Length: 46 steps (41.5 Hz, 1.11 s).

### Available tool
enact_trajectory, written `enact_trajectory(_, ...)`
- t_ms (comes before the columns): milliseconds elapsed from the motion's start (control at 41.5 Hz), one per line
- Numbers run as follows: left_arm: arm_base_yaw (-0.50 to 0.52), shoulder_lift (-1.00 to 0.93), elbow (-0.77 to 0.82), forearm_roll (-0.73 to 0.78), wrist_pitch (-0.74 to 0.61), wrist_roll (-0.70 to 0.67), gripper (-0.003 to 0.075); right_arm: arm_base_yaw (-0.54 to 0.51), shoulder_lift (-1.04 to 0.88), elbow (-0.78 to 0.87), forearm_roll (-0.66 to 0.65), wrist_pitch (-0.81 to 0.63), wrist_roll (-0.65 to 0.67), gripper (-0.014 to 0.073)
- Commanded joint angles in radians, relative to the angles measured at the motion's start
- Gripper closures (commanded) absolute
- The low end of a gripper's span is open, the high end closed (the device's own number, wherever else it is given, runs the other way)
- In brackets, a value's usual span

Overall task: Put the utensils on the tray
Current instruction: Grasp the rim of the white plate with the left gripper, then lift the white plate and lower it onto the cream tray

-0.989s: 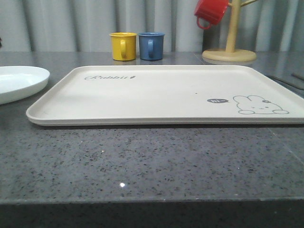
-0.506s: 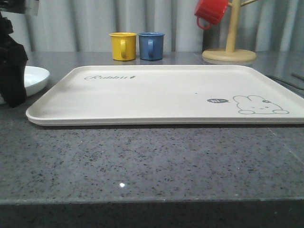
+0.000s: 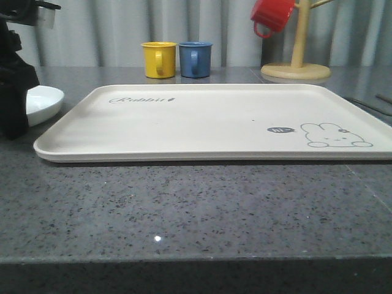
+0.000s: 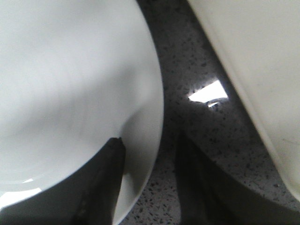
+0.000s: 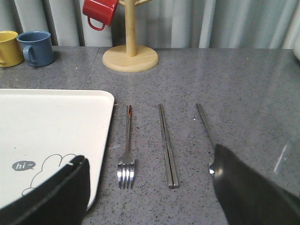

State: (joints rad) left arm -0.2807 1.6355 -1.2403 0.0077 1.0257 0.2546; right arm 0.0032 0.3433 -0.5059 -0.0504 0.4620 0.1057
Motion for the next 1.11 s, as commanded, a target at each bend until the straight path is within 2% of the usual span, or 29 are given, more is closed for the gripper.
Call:
enact_trajectory(0, -0.006, -0.025, -0.026, -0.001, -0.006, 0.001, 0.056, -0.005, 0.016, -0.036, -0.002, -0.066, -0.008, 0.0025)
enact_trajectory(145, -0.006, -0.031, -0.055, 0.011, -0.006, 0.001, 0.0735, -0.005, 0.016, -0.036, -0.002, -0.066, -0.008, 0.0025)
enact_trajectory(362, -0.034, -0.088, -0.131, 0.038, -0.006, 0.001, 0.0739, -0.005, 0.016, -0.036, -0.002, -0.066, -0.008, 0.0025)
enact_trajectory(555, -0.175, -0.114, -0.244, 0.132, -0.006, 0.001, 0.0738, -0.005, 0.016, -0.036, -0.002, -0.066, -0.008, 0.0025)
enact_trajectory(844, -0.428, -0.088, -0.315, 0.135, -0.062, -0.005, 0.0739, -0.005, 0.016, -0.036, -0.002, -0.063, -0.008, 0.0025)
enact_trajectory(1085, -0.529, 0.005, -0.315, 0.114, -0.059, -0.005, 0.0739, -0.005, 0.016, -0.036, -0.002, -0.063, -0.008, 0.0025)
